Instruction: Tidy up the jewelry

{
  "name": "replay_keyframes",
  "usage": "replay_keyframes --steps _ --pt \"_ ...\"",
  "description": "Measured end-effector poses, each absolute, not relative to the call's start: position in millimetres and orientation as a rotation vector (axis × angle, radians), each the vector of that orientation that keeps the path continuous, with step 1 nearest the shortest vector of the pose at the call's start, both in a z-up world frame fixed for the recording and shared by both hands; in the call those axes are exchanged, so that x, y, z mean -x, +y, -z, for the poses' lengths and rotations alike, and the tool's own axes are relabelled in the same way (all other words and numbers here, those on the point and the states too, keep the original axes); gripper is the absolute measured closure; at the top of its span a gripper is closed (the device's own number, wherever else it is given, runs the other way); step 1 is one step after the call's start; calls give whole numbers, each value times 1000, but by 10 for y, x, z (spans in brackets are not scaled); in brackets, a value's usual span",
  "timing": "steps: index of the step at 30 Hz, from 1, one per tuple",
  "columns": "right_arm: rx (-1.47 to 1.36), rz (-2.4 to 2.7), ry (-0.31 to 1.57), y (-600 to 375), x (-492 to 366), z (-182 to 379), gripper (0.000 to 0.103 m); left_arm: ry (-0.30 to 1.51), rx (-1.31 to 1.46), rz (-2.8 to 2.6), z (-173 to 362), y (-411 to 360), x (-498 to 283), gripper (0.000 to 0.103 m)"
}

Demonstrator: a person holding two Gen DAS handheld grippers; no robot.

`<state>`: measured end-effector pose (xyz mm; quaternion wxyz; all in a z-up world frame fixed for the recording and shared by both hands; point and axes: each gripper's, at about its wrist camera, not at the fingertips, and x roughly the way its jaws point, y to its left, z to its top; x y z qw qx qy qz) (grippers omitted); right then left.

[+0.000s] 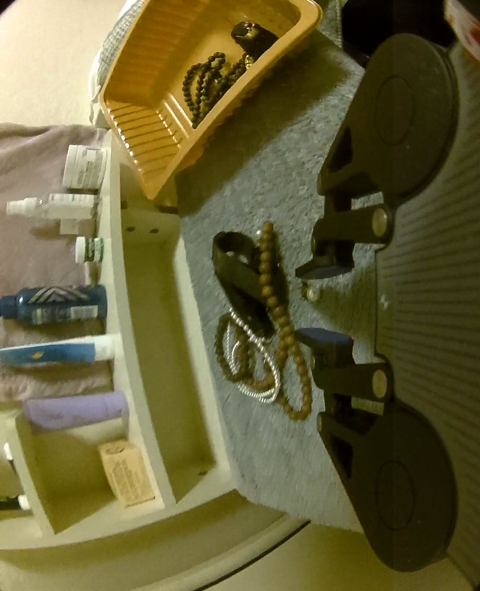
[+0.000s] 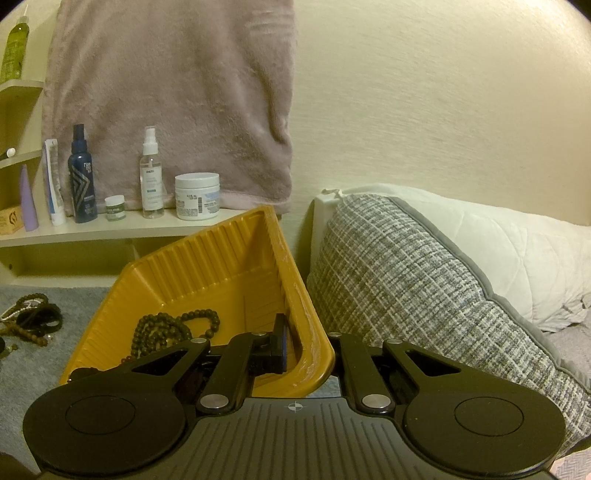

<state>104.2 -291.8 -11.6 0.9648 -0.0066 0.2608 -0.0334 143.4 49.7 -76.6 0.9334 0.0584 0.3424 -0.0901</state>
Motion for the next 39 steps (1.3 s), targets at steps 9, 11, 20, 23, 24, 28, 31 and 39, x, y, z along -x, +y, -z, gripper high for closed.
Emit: replay_keyframes --steps 9,11,20,23,24,28,31,39 --pt "16 68 528 -2912 -1043 120 95 713 -137 197 871 441 -1534 90" --pt "17 68 528 -2911 -1043 120 95 714 -143 199 880 436 -1543 93" --pt "18 68 528 -2922 -1046 121 95 689 -168 201 808 439 -1497 96" --pt "18 67 528 -2912 -1044 121 95 676 -167 214 734 417 -1467 96" --pt "19 67 527 -2914 -1044 121 95 670 -166 219 707 405 -1456 96" --pt "19 67 527 -2916 -1044 123 95 646 -153 257 571 301 -1416 96" --pt "18 67 527 -2919 -1048 123 95 636 -126 310 483 171 -1405 96" --pt "18 68 527 -2919 -1047 121 95 617 -110 470 328 -340 -1313 96"
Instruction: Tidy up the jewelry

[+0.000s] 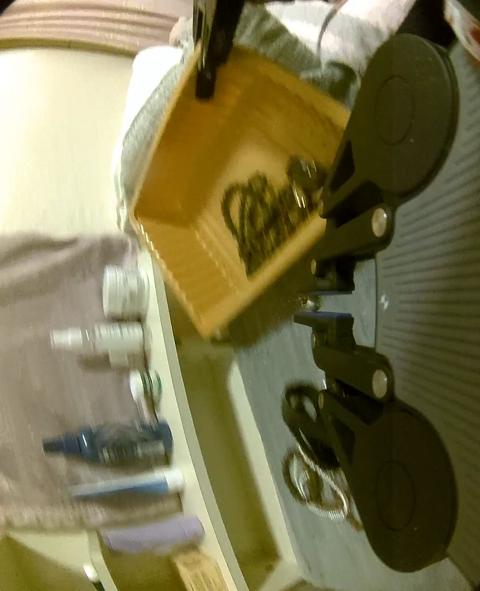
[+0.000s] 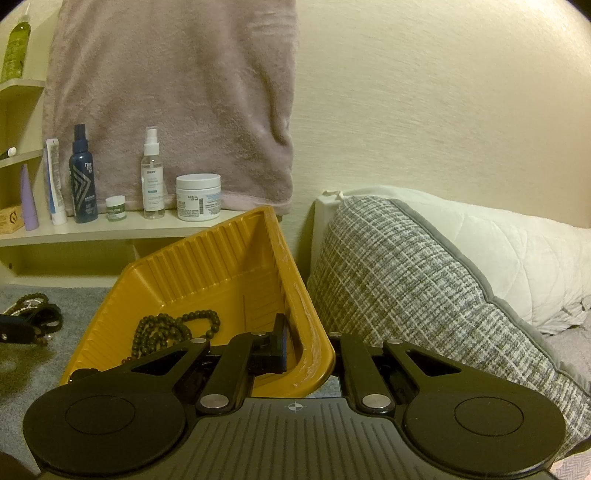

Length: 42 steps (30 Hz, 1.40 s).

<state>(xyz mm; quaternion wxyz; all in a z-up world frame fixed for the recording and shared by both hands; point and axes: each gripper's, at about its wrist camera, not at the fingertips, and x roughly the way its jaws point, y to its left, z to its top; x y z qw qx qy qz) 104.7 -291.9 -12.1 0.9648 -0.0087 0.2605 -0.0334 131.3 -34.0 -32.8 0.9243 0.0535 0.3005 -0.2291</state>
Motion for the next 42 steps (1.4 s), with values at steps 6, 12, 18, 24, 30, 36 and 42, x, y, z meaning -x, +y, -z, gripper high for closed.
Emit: replay_keyframes --steps 6,12,18,24,30,36,42 --pt "16 68 526 -2914 -1047 115 95 606 -86 579 232 -653 -1237 96" --pt "11 68 525 -2910 -1036 113 95 606 -105 672 234 -929 -1130 96" --pt "10 68 525 -2910 -1037 115 95 615 -125 708 276 -1074 -1066 96" --pt "9 68 524 -2905 -1033 112 95 628 -137 709 309 -1112 -1062 90" --pt "9 69 525 -2903 -1035 109 95 603 -127 682 264 -1013 -1046 83" --pt "10 70 524 -2900 -1036 105 95 569 -106 574 157 -676 -1096 71" --pt "9 70 525 -2900 -1036 107 95 574 -108 416 182 -242 -1207 70"
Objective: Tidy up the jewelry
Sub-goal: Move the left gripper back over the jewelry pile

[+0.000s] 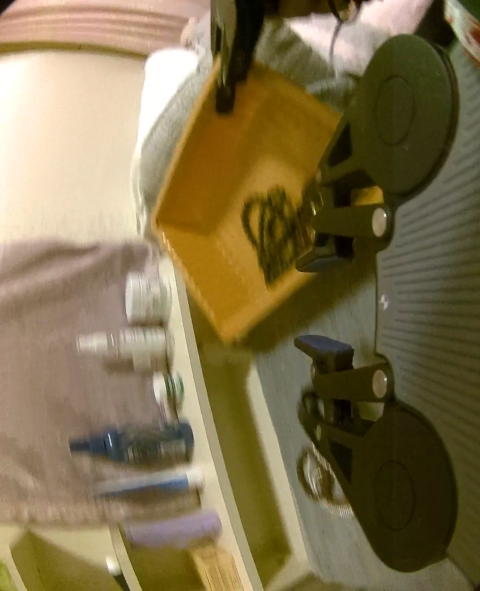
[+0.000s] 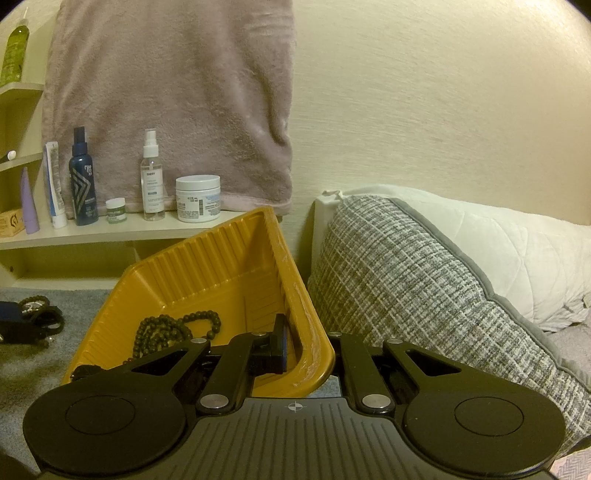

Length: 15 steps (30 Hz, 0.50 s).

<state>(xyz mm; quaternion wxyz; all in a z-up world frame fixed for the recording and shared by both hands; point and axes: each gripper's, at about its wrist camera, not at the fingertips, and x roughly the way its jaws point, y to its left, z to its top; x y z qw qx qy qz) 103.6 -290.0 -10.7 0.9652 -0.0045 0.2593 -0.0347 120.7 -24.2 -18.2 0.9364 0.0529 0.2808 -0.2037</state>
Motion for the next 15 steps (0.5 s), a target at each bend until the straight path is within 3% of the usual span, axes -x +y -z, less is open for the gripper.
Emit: replay_keyframes --steps 15 --pt "14 72 526 -2900 -1039 118 95 625 -442 234 670 269 -1436 70"
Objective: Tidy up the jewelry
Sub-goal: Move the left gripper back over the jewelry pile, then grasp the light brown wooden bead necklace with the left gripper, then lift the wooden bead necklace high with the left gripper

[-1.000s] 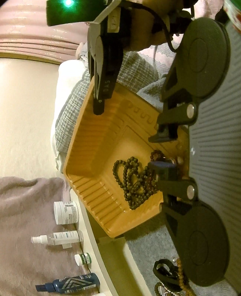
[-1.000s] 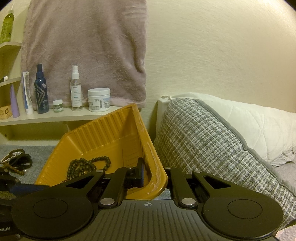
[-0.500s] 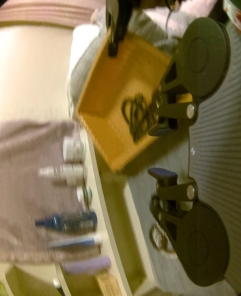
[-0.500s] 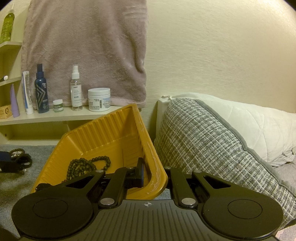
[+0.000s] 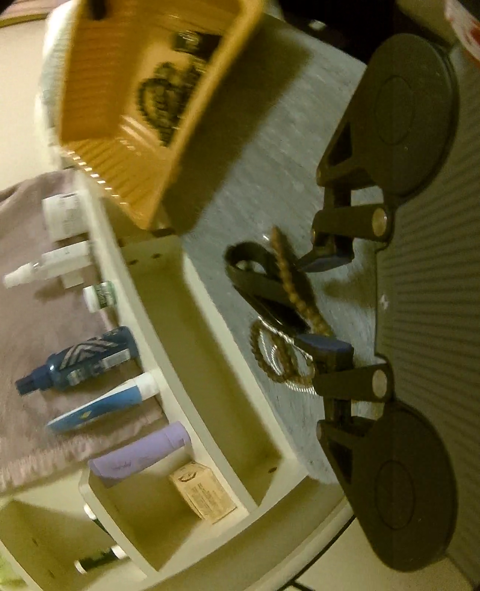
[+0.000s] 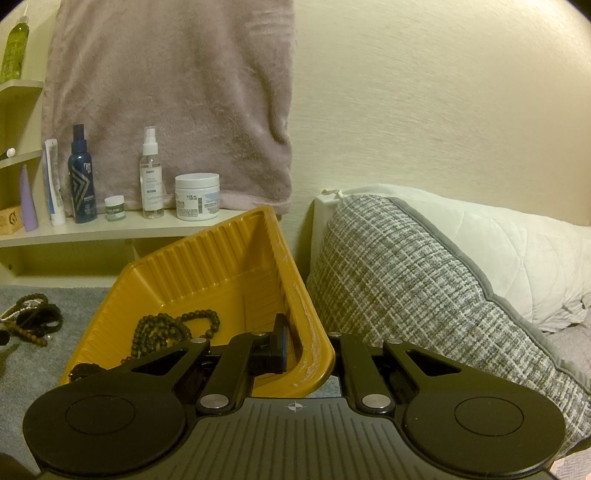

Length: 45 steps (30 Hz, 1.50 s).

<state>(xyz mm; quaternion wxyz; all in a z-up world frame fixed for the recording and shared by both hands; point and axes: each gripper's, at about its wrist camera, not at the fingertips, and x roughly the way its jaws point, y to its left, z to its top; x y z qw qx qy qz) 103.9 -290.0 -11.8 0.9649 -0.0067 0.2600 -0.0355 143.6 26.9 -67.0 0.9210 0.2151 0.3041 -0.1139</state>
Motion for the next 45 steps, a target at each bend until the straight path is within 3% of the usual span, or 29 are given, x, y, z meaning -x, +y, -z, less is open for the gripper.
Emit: replay_keyframes --steps 15,22,45 --pt "14 73 527 -2903 -1046 119 94 627 -783 299 967 219 -1617 88" --pt "16 72 527 -2903 -1047 116 94 622 -818 317 960 249 -1575 97" --pt "36 62 517 -2875 -1043 86 95 372 -684 239 -334 600 -1322 97"
